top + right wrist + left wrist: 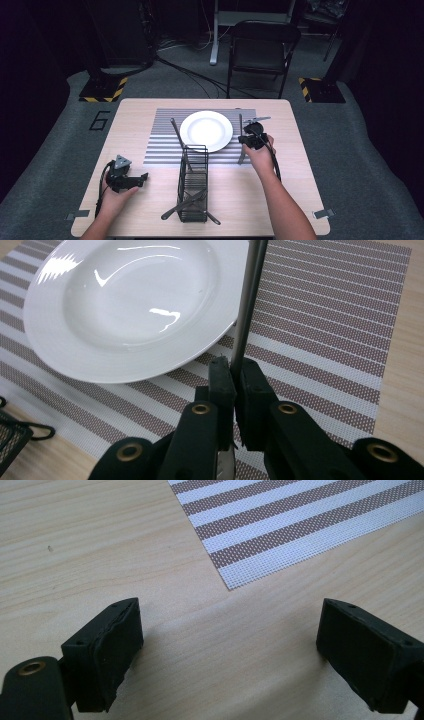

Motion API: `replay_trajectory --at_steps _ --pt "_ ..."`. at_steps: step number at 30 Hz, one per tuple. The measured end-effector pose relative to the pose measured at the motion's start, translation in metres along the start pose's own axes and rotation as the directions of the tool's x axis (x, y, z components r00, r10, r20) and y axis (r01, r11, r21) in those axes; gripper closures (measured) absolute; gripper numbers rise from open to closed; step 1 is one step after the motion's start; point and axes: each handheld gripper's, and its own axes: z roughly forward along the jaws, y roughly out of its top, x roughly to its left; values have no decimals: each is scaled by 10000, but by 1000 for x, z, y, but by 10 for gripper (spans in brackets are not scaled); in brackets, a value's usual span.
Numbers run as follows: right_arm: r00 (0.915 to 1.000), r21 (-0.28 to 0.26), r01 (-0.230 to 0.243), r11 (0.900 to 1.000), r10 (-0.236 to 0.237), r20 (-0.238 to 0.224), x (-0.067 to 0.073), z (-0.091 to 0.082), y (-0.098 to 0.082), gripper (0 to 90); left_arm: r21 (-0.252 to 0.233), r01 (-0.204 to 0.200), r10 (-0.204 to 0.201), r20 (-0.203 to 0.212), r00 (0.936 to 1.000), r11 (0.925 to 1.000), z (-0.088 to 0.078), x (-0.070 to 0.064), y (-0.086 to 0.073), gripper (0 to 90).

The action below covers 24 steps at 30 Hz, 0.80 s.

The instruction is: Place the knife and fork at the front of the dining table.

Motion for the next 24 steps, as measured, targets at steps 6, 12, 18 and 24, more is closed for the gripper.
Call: replay_trajectory --at_steps 6,12,18,24 --pt "9968 -17 -796 9968 796 22 -9 12 0 864 -65 21 -21 -13 10000 10000 0 0 0 112" --pt "9876 44 -1566 9877 1566 -88 -14 21 -1 868 -78 21 -21 -18 10000 10000 1 0 0 112" --pt "9739 -9 -2254 9743 2253 -288 -24 30 -3 872 -85 24 -24 -5 10000 10000 1 0 0 112" --pt "9331 158 -3547 9348 3551 -567 -34 39 -6 874 -89 -3 3 -3 10000 10000 1 0 0 112"
